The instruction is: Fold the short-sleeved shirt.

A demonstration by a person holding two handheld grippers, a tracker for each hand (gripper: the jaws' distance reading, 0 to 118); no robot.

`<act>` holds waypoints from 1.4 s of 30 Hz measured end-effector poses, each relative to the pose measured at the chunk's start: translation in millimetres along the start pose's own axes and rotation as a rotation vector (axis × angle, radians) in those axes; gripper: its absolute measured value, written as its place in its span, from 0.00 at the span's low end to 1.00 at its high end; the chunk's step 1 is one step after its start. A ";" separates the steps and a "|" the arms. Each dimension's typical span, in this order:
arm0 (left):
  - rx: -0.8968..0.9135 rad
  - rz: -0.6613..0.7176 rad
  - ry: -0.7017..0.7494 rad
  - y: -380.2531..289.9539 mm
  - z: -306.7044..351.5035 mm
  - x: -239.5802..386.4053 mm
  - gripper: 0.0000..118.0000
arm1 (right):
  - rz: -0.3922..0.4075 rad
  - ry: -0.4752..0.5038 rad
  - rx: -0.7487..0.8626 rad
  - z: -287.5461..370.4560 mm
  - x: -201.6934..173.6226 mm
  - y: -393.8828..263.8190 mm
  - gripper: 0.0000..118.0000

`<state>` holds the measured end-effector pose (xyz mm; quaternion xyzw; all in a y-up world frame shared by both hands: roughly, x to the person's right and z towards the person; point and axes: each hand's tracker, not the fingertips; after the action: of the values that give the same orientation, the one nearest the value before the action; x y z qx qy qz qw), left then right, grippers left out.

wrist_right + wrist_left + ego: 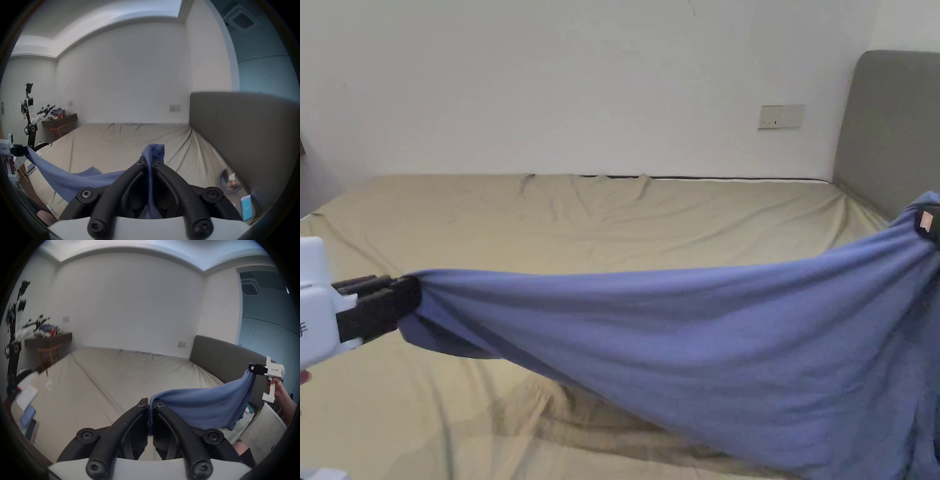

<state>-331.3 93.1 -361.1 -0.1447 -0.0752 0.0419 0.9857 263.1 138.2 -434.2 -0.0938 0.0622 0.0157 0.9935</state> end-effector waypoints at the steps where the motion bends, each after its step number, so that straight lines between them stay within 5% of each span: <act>1: 0.023 -0.015 0.011 13.4 1.3 3.4 0.00 | 0.016 -0.015 0.027 7.9 -0.8 11.4 0.03; 3: 0.051 -0.027 0.004 43.0 4.0 8.7 0.00 | 0.094 -0.019 0.121 14.7 6.8 31.6 0.03; 5: 0.069 -0.016 0.022 68.4 7.4 11.7 0.00 | 0.037 -0.049 0.077 23.5 8.5 48.2 0.03; 8: 0.118 -0.043 0.020 89.4 14.8 15.2 0.00 | 0.123 -0.072 0.177 40.3 1.1 67.7 0.03; 15: 0.133 -0.027 0.043 114.2 9.5 8.8 0.00 | 0.119 -0.107 0.191 37.0 -6.7 94.6 0.03; 23: 0.103 -0.129 0.150 154.6 -42.8 12.0 0.00 | 0.134 -0.153 0.229 -40.0 -17.5 135.2 0.03; 29: 0.159 -0.073 0.214 212.5 -88.2 -11.8 0.00 | 0.168 -0.166 0.271 -112.5 -30.1 187.5 0.03; 33: 0.209 -0.100 0.248 234.7 -122.2 -14.9 0.00 | 0.234 -0.224 0.333 -129.4 -79.2 212.0 0.03; 42: 0.295 -0.159 0.351 274.3 -187.1 -22.2 0.00 | 0.151 -0.238 0.419 -223.0 -55.0 257.3 0.03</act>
<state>-339.9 300.4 -621.3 0.0021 0.0929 -0.0513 0.9944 170.6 347.9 -692.0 0.1219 -0.0465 0.0877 0.9876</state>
